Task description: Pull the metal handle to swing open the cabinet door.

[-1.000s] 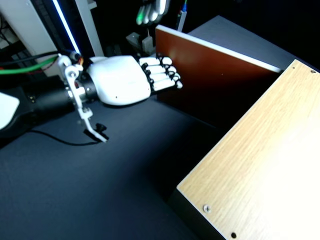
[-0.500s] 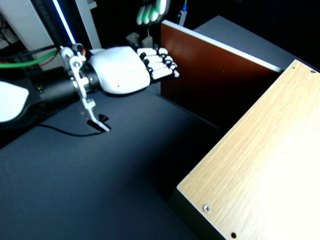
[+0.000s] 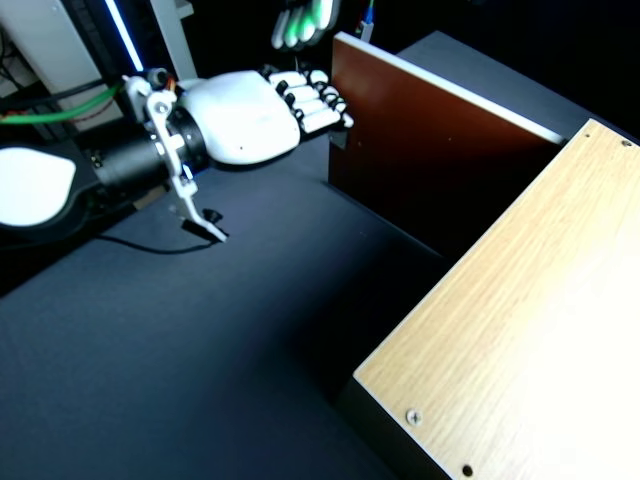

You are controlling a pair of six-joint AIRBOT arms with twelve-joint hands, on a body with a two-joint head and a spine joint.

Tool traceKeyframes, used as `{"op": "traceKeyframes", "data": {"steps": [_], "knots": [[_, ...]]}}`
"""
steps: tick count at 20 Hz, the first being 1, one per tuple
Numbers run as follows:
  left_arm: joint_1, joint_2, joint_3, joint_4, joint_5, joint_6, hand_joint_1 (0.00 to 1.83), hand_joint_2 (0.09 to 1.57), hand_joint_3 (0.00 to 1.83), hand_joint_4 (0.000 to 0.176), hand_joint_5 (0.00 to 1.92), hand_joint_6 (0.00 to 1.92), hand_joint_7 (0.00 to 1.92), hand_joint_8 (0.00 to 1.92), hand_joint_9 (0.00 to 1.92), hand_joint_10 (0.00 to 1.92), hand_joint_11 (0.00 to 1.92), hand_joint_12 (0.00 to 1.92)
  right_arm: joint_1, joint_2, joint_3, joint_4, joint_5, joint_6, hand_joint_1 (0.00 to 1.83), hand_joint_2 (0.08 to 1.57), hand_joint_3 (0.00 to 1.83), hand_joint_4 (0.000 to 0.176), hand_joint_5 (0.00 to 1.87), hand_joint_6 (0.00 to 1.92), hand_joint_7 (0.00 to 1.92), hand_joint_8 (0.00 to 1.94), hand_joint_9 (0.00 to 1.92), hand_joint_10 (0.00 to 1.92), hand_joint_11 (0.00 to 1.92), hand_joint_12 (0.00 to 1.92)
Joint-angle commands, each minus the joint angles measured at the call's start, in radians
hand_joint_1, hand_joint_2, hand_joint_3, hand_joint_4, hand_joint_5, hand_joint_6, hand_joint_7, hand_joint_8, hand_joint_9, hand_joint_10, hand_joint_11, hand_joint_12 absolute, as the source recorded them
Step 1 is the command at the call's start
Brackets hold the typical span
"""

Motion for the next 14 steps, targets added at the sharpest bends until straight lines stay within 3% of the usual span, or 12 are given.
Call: {"op": "traceKeyframes", "data": {"steps": [1,14], "knots": [[-0.009,0.006,-0.003,-0.097,-0.020,0.006,0.00,1.57,0.15,0.000,0.39,0.00,0.39,0.00,0.36,0.01,0.02,0.78,0.006,0.003,-0.009,0.080,0.083,0.000,0.00,1.57,0.13,0.000,0.10,0.00,0.12,0.00,0.12,0.00,0.00,0.47],[-0.009,0.006,-0.003,-0.097,-0.020,0.006,0.00,1.57,0.14,0.000,0.38,0.00,0.38,0.00,0.36,0.00,0.02,0.79,-0.024,-0.086,0.005,0.118,0.070,-0.060,0.00,1.57,0.11,0.000,0.11,0.00,0.13,0.00,0.13,0.00,0.00,0.49]]}}
